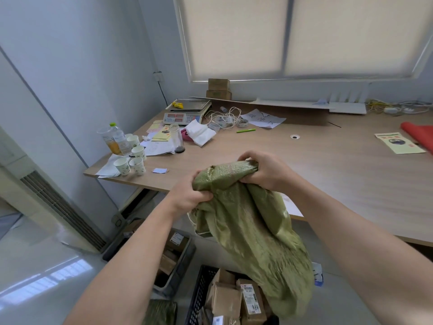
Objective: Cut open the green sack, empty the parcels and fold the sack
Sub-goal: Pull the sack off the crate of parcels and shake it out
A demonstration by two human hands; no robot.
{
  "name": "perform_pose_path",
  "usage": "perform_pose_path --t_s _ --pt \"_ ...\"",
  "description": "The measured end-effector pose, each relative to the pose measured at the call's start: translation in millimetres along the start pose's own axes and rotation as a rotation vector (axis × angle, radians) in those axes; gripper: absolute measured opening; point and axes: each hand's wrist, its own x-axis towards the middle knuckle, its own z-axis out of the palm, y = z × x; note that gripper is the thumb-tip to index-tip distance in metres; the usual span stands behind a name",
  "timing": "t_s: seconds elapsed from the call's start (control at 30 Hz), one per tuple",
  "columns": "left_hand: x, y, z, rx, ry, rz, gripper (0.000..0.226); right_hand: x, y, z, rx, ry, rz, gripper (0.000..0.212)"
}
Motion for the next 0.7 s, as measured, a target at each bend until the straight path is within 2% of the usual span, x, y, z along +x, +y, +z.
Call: perform_pose_path --t_s 0.03,0.1,0.2,0.3,0.4,0.53,0.6,0.67,0.7 --pt "0 -2 1 -0.072 0.067 -0.015 0.055 0 1 0 0.002 0.009 0.000 0.051" --pt "2 -4 7 -0.199 0.145 -0.058 0.049 0 2 -2 0.070 -0.079 0.022 0.073" --pt "3 0 12 -0.247 0.300 -0.143 0.036 -8 7 -8 0.306 -0.231 0.052 0.106" --pt "2 6 7 -0.233 0.414 -0.153 0.033 -19 17 -8 0.481 -0.214 0.008 0.115" --pt "-1 14 5 -0.276 0.335 -0.135 0.034 -26 24 2 0.506 -0.247 0.021 0.121" --pt "0 24 9 -0.386 0.219 -0.173 0.015 -24 28 22 0.567 -0.199 0.047 0.106" --pt "-4 31 16 -0.459 0.174 -0.171 0.008 -23 27 29 0.676 -0.157 0.051 0.078" --pt "-5 30 19 -0.488 0.155 -0.187 0.024 -22 25 35 0.707 -0.087 0.081 0.039" --pt "-6 29 21 -0.520 0.146 -0.203 0.029 -23 24 36 0.721 -0.048 0.114 0.029"
